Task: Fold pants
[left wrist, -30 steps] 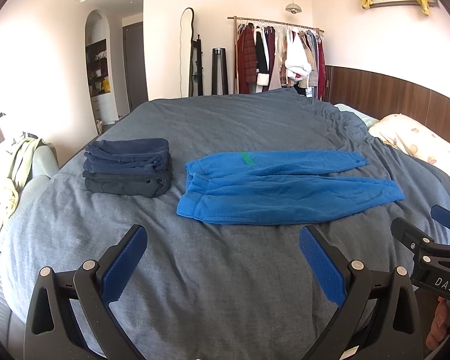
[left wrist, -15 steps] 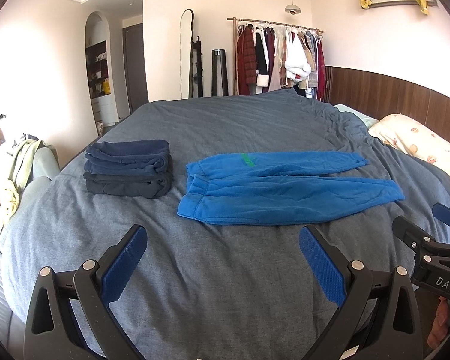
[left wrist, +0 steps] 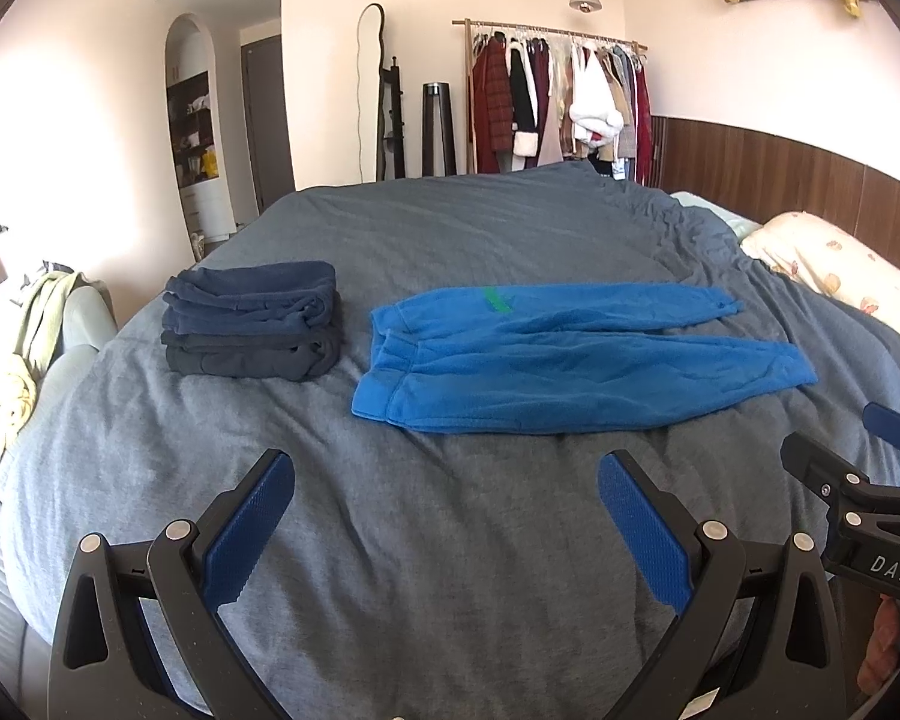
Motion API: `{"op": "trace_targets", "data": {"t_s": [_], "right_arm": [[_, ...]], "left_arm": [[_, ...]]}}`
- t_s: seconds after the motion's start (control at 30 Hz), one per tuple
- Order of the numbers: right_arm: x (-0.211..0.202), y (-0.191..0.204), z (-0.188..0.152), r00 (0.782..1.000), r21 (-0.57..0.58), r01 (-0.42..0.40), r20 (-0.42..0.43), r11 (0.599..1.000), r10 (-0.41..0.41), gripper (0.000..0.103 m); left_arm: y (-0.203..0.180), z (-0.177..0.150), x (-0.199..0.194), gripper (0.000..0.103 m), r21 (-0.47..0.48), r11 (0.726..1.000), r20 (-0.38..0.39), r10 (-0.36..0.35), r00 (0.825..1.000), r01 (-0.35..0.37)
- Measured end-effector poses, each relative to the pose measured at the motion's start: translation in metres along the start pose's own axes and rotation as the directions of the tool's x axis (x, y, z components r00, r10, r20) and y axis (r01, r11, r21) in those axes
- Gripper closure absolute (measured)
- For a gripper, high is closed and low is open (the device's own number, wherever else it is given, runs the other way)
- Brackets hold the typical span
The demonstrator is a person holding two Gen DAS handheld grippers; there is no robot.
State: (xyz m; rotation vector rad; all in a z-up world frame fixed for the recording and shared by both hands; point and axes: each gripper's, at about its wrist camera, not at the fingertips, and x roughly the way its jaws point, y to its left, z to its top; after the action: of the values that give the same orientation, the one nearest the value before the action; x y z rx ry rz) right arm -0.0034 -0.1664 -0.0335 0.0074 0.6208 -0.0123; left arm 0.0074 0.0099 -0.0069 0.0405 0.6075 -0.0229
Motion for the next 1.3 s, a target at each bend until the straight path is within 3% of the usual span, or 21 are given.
{"op": "trace_targets", "data": {"t_s": [0.17, 0.37, 0.67, 0.87, 1.03, 1.3], "right_arm": [[0.015, 0.005, -0.001, 1.000, -0.049, 0.012, 0.001, 0.999, -0.012, 0.001], [0.031, 0.017, 0.002, 0.995, -0.204, 0.085, 0.064, 0.975, -0.073, 0.001], [0.063, 0.025, 0.002, 0.992, -0.391, 0.112, 0.096, 0.913, -0.081, 0.004], [0.095, 0.021, 0.000, 0.997, -0.474, 0.075, 0.061, 0.877, -0.052, 0.018], [0.124, 0.016, -0.003, 0.999, -0.525, 0.030, -0.008, 0.851, -0.040, 0.032], [0.163, 0.013, -0.015, 0.994, -0.568, -0.034, -0.105, 0.822, -0.031, 0.047]], "left_arm": [[-0.007, -0.001, 0.014, 0.000, 0.028, 1.000, 0.002, -0.007, 1.000, 0.006], [-0.025, 0.002, 0.030, 0.000, 0.168, 0.986, 0.070, 0.012, 0.997, -0.024], [-0.051, 0.011, 0.061, 0.005, 0.313, 0.949, 0.082, -0.075, 0.994, 0.045], [-0.067, 0.009, 0.091, 0.017, 0.419, 0.900, 0.033, -0.150, 0.988, 0.122], [-0.080, 0.003, 0.119, 0.026, 0.515, 0.845, -0.010, -0.162, 0.987, 0.144], [-0.091, -0.008, 0.161, 0.033, 0.587, 0.791, -0.093, -0.148, 0.985, 0.174]]}}
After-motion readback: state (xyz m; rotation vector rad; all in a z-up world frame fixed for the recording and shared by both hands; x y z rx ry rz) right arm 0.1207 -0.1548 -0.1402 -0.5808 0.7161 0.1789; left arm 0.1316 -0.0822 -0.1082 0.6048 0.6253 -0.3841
